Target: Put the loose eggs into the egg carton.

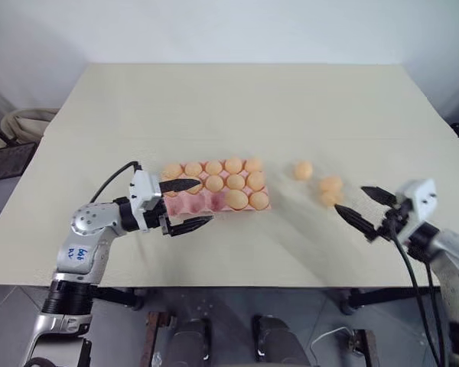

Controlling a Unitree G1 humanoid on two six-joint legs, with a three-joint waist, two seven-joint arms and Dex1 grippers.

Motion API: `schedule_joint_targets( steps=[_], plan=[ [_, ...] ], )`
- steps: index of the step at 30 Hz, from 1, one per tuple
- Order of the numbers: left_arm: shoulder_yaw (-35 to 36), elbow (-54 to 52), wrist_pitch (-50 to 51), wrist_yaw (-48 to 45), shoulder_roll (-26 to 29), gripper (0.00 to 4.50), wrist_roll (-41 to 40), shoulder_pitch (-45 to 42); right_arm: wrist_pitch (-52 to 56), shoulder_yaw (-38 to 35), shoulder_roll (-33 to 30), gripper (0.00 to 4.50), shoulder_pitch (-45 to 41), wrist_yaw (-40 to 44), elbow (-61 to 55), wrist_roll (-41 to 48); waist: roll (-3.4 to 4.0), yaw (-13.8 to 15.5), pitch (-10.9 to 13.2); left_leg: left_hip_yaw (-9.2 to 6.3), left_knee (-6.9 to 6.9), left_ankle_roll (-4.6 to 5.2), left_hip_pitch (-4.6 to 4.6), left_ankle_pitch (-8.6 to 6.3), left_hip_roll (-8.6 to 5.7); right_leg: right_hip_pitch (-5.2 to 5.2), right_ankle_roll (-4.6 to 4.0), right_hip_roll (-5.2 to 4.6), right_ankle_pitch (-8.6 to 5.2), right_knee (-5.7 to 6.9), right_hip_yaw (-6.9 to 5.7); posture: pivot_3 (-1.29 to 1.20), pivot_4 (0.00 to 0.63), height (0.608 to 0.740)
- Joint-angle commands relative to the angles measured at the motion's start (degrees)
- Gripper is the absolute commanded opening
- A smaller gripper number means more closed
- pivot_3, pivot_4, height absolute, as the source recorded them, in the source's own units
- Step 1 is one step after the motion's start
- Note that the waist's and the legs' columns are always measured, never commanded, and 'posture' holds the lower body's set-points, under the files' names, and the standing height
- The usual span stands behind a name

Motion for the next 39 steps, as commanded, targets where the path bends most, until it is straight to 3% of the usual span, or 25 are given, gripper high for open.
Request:
schedule_joint_targets(
  steps=[1,5,7,12,14,19,24,33,39],
  plan=[
    [2.49,-3.77,-0.11,1.15,0.92,4.5,-0.74,1.54,0.78,3.58,-1.86,4.47,-3.77,1.14,5.34,-2.44,0.01,0.29,0.0,-0.03,0.0,0.03,-0.15,0.02,0.0,-0.13,0.01,0.0,-0.01,0.0,-0.05,0.0,0.15,0.74],
    [4.6,-6.54,-0.07,2.95,1.54,4.5,-0.63,4.53,0.7,6.84,-2.47,4.3,-7.81,2.45,11.08,-4.43,0.01,0.68,0.0,0.11,0.0,0.06,-0.52,0.0,0.0,-0.63,0.03,-0.02,0.0,0.09,-0.13,0.0,0.15,0.74],
    [5.35,-7.83,0.19,3.65,1.86,4.5,-0.83,5.79,0.86,7.24,-2.56,3.87,-8.47,2.7,11.76,-4.44,0.01,0.75,0.0,0.15,0.0,0.06,-0.54,-0.02,0.02,-0.67,0.03,-0.01,0.0,0.1,-0.16,0.0,0.15,0.74],
    [6.5,-9.35,0.34,5.08,2.0,4.5,-0.73,7.44,0.31,7.13,-2.09,2.12,-8.61,3.16,11.43,-3.87,0.0,0.88,0.0,0.23,0.09,0.07,-0.47,-0.02,0.03,-0.61,0.03,-0.01,0.0,0.21,-0.14,0.0,0.15,0.74],
    [6.89,-9.64,0.3,5.63,1.93,4.5,-0.73,7.6,-0.44,6.88,-1.78,1.74,-8.5,4.04,10.5,-3.1,0.01,0.9,0.0,0.23,0.18,0.02,-0.44,-0.03,0.04,-0.6,0.02,-0.02,0.0,0.33,-0.12,0.0,0.15,0.74],
    [9.82,-9.54,-0.16,6.66,2.93,4.5,-0.77,9.25,2.27,9.51,-0.12,1.69,-10.2,6.71,1.98,0.35,0.01,0.1,0.0,0.26,0.2,-0.04,-0.36,-0.04,0.05,-0.57,0.01,-0.02,0.0,0.44,-0.07,0.0,0.15,0.74],
    [13.57,-8.87,-0.44,8.04,3.64,4.5,-0.58,13.05,8.6,16.6,6.78,1.69,-17.6,3.71,-4.33,1.51,0.0,-1.27,0.0,0.27,0.18,-0.04,-0.32,0.01,0.15,-0.66,-0.05,0.04,-0.04,0.62,-0.05,0.0,0.15,0.74],
    [17.45,-10.28,0.24,8.84,4.61,4.5,-1.47,19.22,11.67,27.55,18.94,1.69,-29.28,-0.78,1.54,-3.22,-0.02,-0.28,-0.02,0.23,0.1,-0.31,-0.37,-0.11,0.14,-0.72,-0.15,-0.04,-0.09,0.52,-0.18,0.0,0.15,0.74],
    [17.58,-11.82,-0.13,10.18,4.1,4.5,-1.33,20.31,8.8,32.08,22.85,1.69,-32.07,-0.79,7.02,-7.26,-0.07,-0.35,-0.05,0.26,-0.06,-0.33,-0.38,-0.12,0.14,-0.8,-0.15,-0.07,-0.09,0.46,-0.35,0.0,0.15,0.74]
  ],
)
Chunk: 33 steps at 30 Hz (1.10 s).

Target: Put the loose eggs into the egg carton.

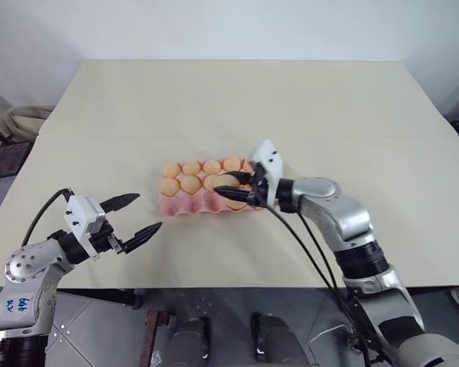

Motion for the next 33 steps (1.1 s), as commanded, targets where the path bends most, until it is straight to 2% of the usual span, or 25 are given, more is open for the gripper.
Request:
schedule_joint_targets(
  steps=[1,7,11,15,21,28,33],
  plan=[
    [1.08,-3.33,-0.59,0.96,-0.06,4.5,-0.73,0.74,-2.09,0.5,1.45,1.69,-1.99,-0.4,1.51,-1.73,0.0,-0.05,0.0,0.0,-0.03,0.0,0.0,0.0,0.0,-0.01,0.0,-0.01,0.0,0.0,-0.03,0.0,0.15,0.74],
    [0.81,-4.61,-0.19,1.77,-0.23,4.5,-1.12,0.91,-2.8,0.9,4.63,1.69,-3.67,-0.91,3.92,-3.08,0.0,-0.33,0.0,0.01,-0.08,-0.01,0.01,0.01,0.03,-0.06,-0.03,-0.01,-0.01,0.03,-0.21,0.0,0.15,0.74],
    [0.56,-4.98,0.05,1.92,-0.07,4.5,-1.44,0.6,-2.17,0.44,5.12,2.98,-3.76,-0.36,2.89,-2.95,0.0,-0.45,0.0,0.0,-0.09,-0.01,0.01,0.01,0.06,-0.06,-0.04,-0.06,-0.02,0.06,-0.42,0.0,0.15,0.74],
    [-0.14,-4.99,0.53,1.36,0.31,4.5,-1.82,-0.55,0.69,-2.62,3.21,4.37,-3.29,0.9,-2.9,0.32,0.0,-0.46,0.0,0.0,-0.09,-0.01,0.01,0.01,0.07,-0.06,-0.09,-0.15,-0.04,0.06,-0.64,0.0,0.15,0.74],
    [-3.33,-4.05,0.92,0.19,-0.05,4.5,-1.41,-4.29,2.49,-9.31,-4.97,4.44,3.42,1.6,-13.05,3.83,-0.07,0.46,-0.04,-0.15,-0.1,-0.01,0.0,-0.01,0.09,0.01,-0.18,-0.35,-0.06,0.01,-1.24,0.0,0.15,0.74],
    [-8.31,-1.5,2.6,-2.98,-0.63,4.5,-1.63,-9.59,-4.67,-21.39,-17.71,4.44,22.54,3.34,-17.64,3.62,-0.08,0.4,-0.05,-0.04,-0.1,0.18,-0.03,-0.06,0.07,0.08,-0.17,-0.42,-0.07,-0.18,-1.34,0.0,0.15,0.74],
    [-11.19,1.41,1.07,-4.56,-1.66,4.5,-0.04,-13.17,-9.11,-32.12,-19.59,4.44,34.6,0.5,-16.72,4.33,-0.08,0.12,-0.05,0.13,-0.1,0.19,0.12,-0.03,0.13,0.13,-0.17,-0.33,-0.07,-0.07,-1.24,0.0,0.15,0.74]
  ],
)
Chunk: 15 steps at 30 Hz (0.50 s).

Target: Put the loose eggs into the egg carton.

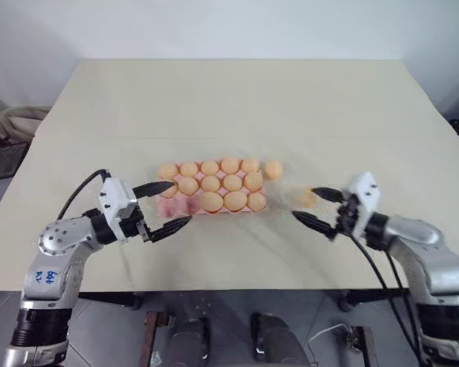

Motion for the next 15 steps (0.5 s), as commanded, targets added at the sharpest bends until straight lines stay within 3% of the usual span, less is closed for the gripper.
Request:
schedule_joint_targets(
  steps=[1,9,15],
  plan=[
    [-1.87,1.74,-1.71,-1.65,-0.7,4.5,0.8,-2.4,-5.05,-7.8,-0.31,4.44,5.82,-1.85,-1.29,0.94,0.0,-0.01,0.0,0.04,0.01,0.01,0.04,0.02,0.0,0.01,0.0,0.02,0.0,0.05,0.03,0.0,0.15,0.74],
    [-3.79,4.88,-1.11,-3.97,-1.03,4.5,0.52,-6.2,-7.44,-9.26,1.3,4.44,11.41,-4.6,-2.58,1.29,0.0,-0.05,0.0,0.05,0.38,0.03,0.08,0.1,0.06,0.09,-0.11,0.05,0.08,0.28,0.09,0.0,0.15,0.74],
    [-2.0,4.69,-2.44,-3.51,-0.5,4.5,0.76,-4.81,-2.2,-4.16,1.19,4.44,2.61,-6.68,-1.91,1.49,0.0,0.03,0.0,0.01,0.54,0.02,0.07,0.09,0.14,0.09,-0.21,0.06,0.15,0.33,0.07,0.0,0.15,0.74]
  ],
)
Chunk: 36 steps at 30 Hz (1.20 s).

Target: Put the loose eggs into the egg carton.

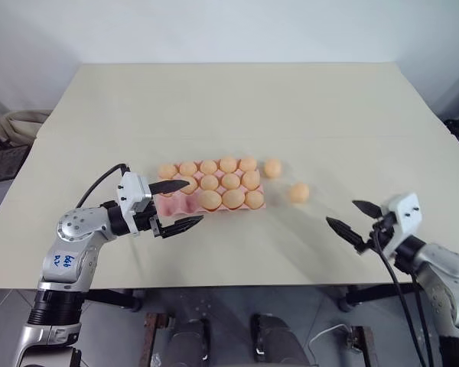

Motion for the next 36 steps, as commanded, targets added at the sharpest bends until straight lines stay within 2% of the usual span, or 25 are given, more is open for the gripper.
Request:
schedule_joint_targets(
  steps=[1,10,17,20,23,26,32,36],
  plan=[
    [2.34,-0.96,-1.21,0.33,0.75,4.5,-0.13,1.24,2.32,2.66,-0.09,4.44,-6.09,-1.35,-0.34,1.06,0.01,-0.02,0.01,-0.01,0.0,0.0,-0.01,0.0,0.01,0.0,0.0,0.0,0.0,0.0,-0.01,0.0,0.15,0.74],
    [5.58,-6.39,-0.86,3.84,0.99,4.5,-0.53,7.05,1.56,14.79,1.67,4.44,-23.33,-0.76,17.8,-5.59,0.01,0.31,0.01,-0.05,-0.12,-0.01,-0.16,0.0,0.01,-0.1,-0.02,-0.01,0.0,-0.22,-0.08,0.0,0.15,0.74],
    [6.92,-9.27,-0.39,5.7,0.85,4.5,-0.87,9.94,-4.25,17.38,4.91,4.44,-27.76,0.11,27.4,-8.07,0.01,0.03,0.01,-0.02,-0.2,-0.01,-0.17,-0.02,0.02,-0.11,-0.01,0.01,0.01,-0.28,-0.09,0.0,0.15,0.74],
    [7.1,-9.99,-0.27,6.0,0.78,4.5,-0.99,10.52,-6.91,17.25,6.38,3.85,-27.96,0.81,29.65,-8.12,0.01,-0.02,0.01,-0.01,-0.19,-0.02,-0.15,-0.02,0.05,-0.11,-0.01,0.05,0.01,-0.23,-0.09,0.0,0.15,0.74],
    [7.13,-10.09,-0.27,6.11,0.86,4.5,-1.1,10.58,-8.81,17.05,7.24,2.74,-27.97,1.68,30.66,-8.0,0.01,-0.07,0.01,0.0,-0.18,-0.02,-0.14,-0.02,0.05,-0.11,-0.01,0.06,0.01,-0.21,-0.07,0.0,0.15,0.74],
    [7.13,-9.87,-0.33,6.04,0.98,4.5,-1.22,10.33,-9.83,16.73,7.7,1.92,-27.89,1.77,30.91,-8.01,0.01,-0.02,0.01,0.0,-0.17,-0.03,-0.13,-0.01,0.05,-0.11,-0.01,0.06,0.01,-0.19,-0.08,0.0,0.15,0.74],
    [8.48,-10.06,-0.57,6.28,1.39,4.5,-1.47,11.2,-9.22,16.44,6.16,1.8,-26.47,5.93,22.95,-5.45,0.02,-0.07,0.01,0.0,-0.19,-0.04,-0.14,-0.02,0.06,-0.12,-0.01,0.06,0.01,-0.2,-0.08,0.0,0.15,0.74],
    [12.35,-10.12,-0.37,6.93,2.08,4.5,-2.4,14.02,-2.03,18.88,7.37,1.8,-29.02,7.43,13.18,-1.92,0.03,-0.45,0.02,0.0,-0.21,-0.08,-0.14,-0.04,0.14,-0.16,-0.01,0.13,0.01,-0.18,-0.07,0.0,0.15,0.74]
  ],
)
